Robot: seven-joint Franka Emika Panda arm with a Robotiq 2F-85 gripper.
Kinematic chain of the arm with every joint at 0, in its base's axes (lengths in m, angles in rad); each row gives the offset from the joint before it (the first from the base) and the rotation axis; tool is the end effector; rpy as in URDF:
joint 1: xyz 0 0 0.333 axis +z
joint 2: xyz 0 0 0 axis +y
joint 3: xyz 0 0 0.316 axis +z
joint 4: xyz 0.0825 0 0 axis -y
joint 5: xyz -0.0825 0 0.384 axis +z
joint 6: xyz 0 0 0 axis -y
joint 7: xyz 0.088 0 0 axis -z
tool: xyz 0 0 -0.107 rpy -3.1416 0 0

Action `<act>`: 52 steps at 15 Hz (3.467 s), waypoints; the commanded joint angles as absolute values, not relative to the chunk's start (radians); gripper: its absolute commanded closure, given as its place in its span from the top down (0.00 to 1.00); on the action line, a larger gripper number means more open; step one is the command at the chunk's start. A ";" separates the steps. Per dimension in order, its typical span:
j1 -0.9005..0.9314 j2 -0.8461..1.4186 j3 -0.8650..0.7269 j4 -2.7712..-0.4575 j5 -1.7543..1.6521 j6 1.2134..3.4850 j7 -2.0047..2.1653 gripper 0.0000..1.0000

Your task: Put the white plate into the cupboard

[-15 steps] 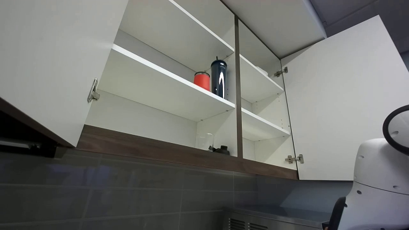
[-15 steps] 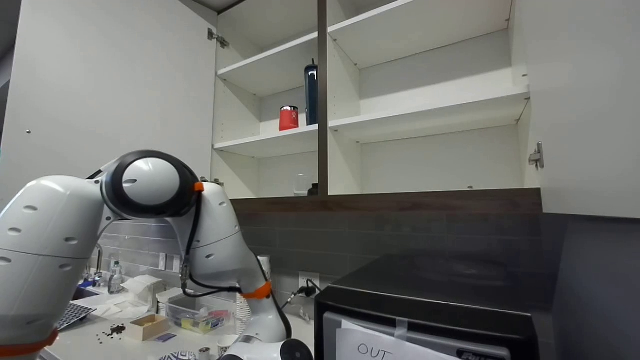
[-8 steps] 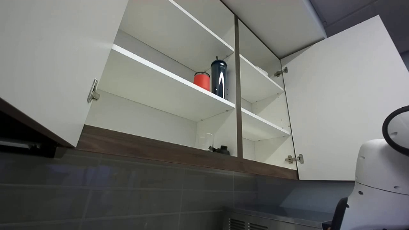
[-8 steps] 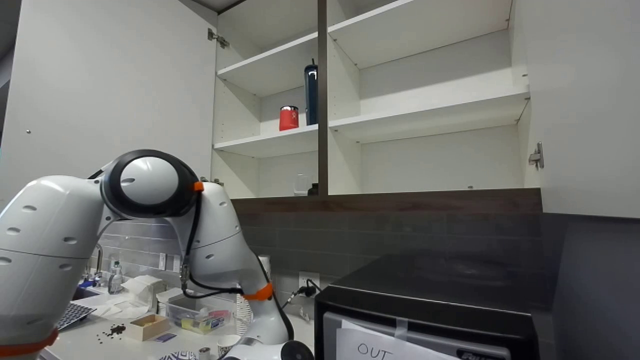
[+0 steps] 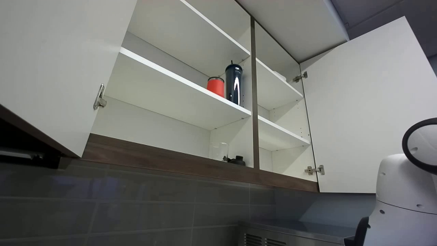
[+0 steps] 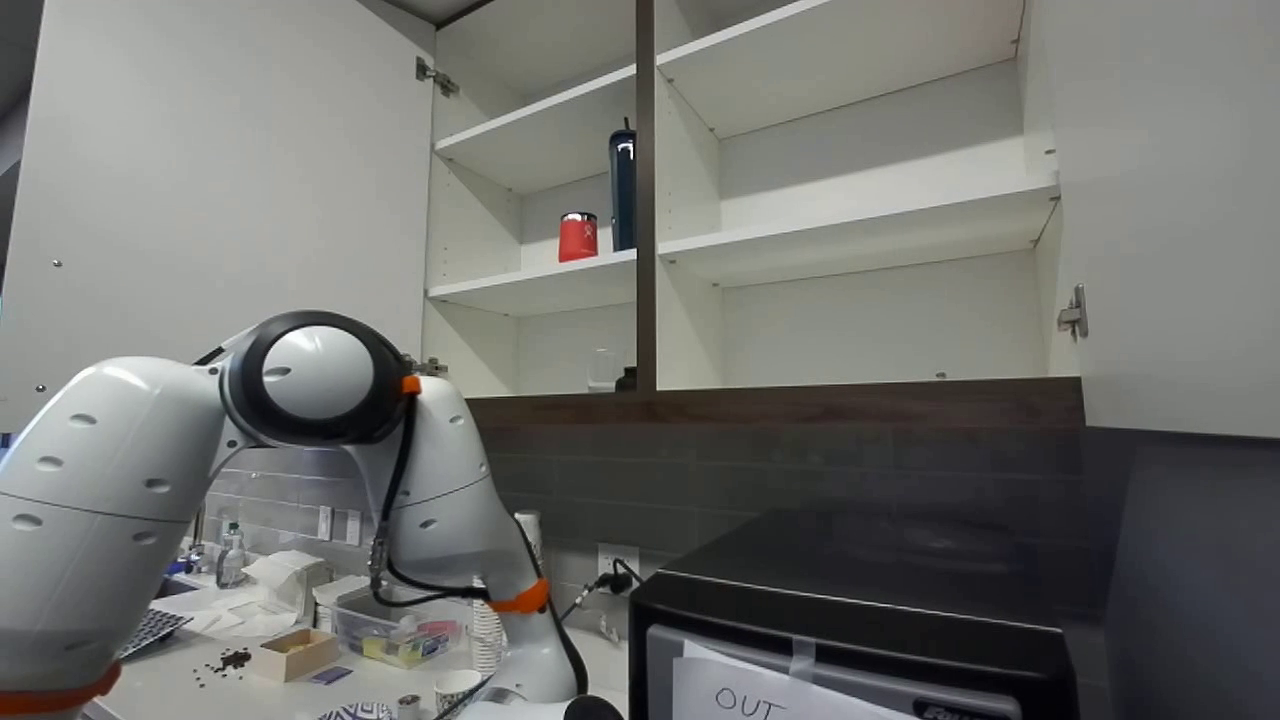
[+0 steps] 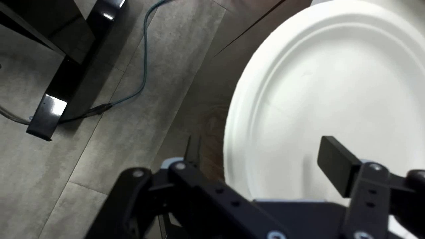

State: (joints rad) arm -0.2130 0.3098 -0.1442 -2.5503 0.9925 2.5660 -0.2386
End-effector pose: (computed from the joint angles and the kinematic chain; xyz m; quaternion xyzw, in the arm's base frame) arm 0.3756 -0.1604 0.1350 -0.8485 0.4836 0.0609 0.2059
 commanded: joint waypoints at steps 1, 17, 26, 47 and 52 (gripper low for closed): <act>-0.222 0.337 -0.136 -2.526 0.999 2.562 -0.243 0.58; -0.268 0.267 -0.177 -2.520 0.960 2.301 -0.283 0.02; -0.323 0.203 -0.233 -2.500 1.038 2.079 -0.396 0.01; -0.258 -0.130 -0.219 -2.635 1.219 1.956 -0.493 0.01; -0.229 -0.296 -0.196 -2.669 1.220 1.953 -0.469 0.01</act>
